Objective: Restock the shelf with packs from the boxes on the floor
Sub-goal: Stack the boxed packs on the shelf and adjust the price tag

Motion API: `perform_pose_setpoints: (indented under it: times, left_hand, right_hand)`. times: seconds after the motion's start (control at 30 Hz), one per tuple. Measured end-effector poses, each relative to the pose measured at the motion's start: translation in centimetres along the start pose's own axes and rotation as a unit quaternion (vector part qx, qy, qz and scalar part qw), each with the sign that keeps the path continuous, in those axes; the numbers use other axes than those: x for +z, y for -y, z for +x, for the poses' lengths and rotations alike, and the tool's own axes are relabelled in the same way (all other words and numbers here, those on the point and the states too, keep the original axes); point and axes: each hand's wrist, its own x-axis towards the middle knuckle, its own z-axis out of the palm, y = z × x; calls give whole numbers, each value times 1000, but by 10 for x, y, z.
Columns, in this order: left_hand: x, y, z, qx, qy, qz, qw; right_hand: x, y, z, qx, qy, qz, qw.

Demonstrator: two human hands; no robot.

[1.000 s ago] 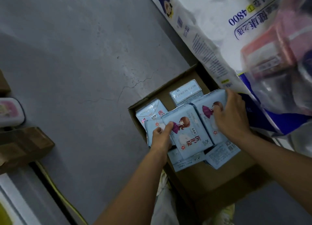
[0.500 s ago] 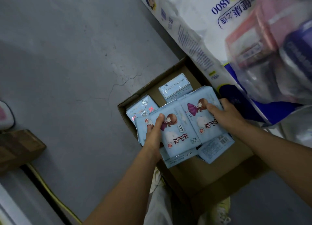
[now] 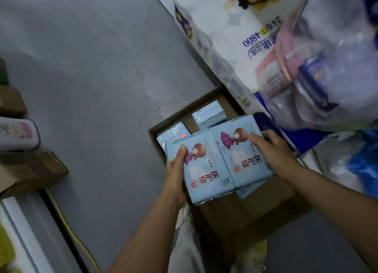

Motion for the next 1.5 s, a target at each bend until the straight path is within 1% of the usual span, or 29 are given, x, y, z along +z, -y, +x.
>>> perform_pose_setpoints:
  times: [0.1, 0.2, 0.33, 0.43, 0.57, 0.7, 0.9, 1.07, 1.2, 1.37, 1.5]
  left_hand:
    - [0, 0, -30, 5, 1, -28, 1000]
    - [1, -2, -68, 4, 13, -50, 999]
    - [10, 1, -140, 36, 53, -45, 997]
    - [21, 5, -198, 46, 57, -41, 997]
    - [37, 9, -277, 70, 64, -44, 995]
    - [48, 9, -349, 78, 104, -24, 991]
    - [52, 0, -428, 117, 130, 29, 984]
    - [48, -8, -490, 161, 153, 41, 974]
    - [48, -9, -551, 182, 206, 41, 961]
    - [58, 0, -611, 214, 231, 81, 945]
    - [70, 14, -653, 212, 262, 90, 937]
  right_hand:
    - [-10, 18, -26, -19, 21, 23, 999]
    - [-24, 36, -55, -36, 53, 13, 998]
    - [-55, 65, -109, -64, 70, 39, 995]
    - [-81, 83, -153, -77, 104, 39, 991]
    - [-120, 100, -213, -99, 117, 50, 987]
    - [-157, 116, -273, -115, 131, 71, 982]
    - [-190, 135, -354, -160, 96, 126, 974]
    - [-215, 145, -421, -189, 58, 144, 970]
    - [-235, 147, -484, -227, 9, 164, 960]
    - [-261, 144, -557, -269, -14, 160, 950]
    - [-289, 135, -611, -300, -49, 149, 941]
